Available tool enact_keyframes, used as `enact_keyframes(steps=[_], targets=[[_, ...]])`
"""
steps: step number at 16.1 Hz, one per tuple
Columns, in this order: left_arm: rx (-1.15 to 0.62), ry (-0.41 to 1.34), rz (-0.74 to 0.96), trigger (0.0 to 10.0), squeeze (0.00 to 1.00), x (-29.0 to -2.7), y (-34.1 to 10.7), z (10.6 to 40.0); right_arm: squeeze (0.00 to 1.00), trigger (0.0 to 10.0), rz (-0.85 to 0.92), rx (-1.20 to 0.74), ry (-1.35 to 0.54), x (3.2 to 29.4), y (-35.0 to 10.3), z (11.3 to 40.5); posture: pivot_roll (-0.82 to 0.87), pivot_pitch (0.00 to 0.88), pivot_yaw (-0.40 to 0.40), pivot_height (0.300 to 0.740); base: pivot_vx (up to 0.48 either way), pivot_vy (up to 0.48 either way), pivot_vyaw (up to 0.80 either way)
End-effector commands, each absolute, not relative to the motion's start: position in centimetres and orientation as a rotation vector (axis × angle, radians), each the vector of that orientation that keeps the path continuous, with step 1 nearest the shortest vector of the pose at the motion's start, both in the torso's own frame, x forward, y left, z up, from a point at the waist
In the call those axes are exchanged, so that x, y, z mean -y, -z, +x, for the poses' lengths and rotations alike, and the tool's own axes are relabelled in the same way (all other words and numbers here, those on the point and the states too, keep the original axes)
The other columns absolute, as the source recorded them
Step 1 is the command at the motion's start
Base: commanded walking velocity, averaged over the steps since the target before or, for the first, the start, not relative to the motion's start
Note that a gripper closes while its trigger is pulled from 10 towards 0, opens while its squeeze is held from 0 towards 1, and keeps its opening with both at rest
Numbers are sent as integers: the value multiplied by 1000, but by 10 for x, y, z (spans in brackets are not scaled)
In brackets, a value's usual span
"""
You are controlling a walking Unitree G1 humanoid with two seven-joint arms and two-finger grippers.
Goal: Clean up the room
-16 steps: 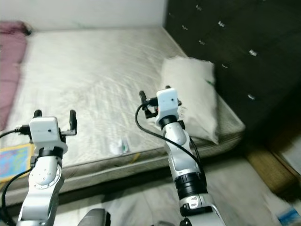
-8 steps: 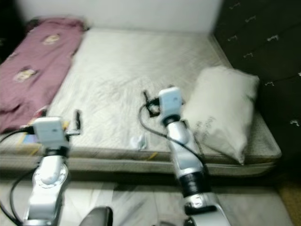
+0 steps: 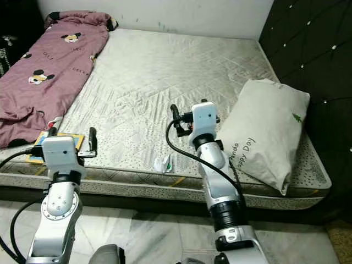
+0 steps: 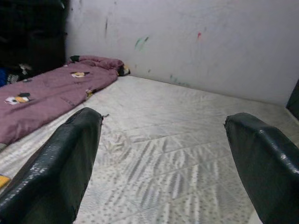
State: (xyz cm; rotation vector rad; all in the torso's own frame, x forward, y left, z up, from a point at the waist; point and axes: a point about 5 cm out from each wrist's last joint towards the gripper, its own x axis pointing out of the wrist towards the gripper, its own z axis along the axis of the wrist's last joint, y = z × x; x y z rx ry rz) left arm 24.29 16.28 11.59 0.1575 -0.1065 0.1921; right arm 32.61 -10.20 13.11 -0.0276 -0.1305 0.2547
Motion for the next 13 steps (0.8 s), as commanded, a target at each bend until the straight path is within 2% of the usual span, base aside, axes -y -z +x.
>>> enact_keyframes(steps=[1,3,6,13], targets=[[122,-169,158,10000,0,-161,-118,243,0,10000,-17,138,-258,101,-135,328,27,17,-98,740,0,0,0],[124,-165,158,10000,0,-160,-118,243,0,10000,-5,122,-255,101,-134,330,29,16,-100,740,257,0,0],[125,-163,157,10000,0,-160,-118,243,0,10000,-7,128,-256,102,-135,330,30,13,-100,740,284,0,-708],[125,-156,157,10000,0,-159,-118,245,0,10000,-11,132,-246,104,-135,331,27,12,-98,740,284,0,0]])
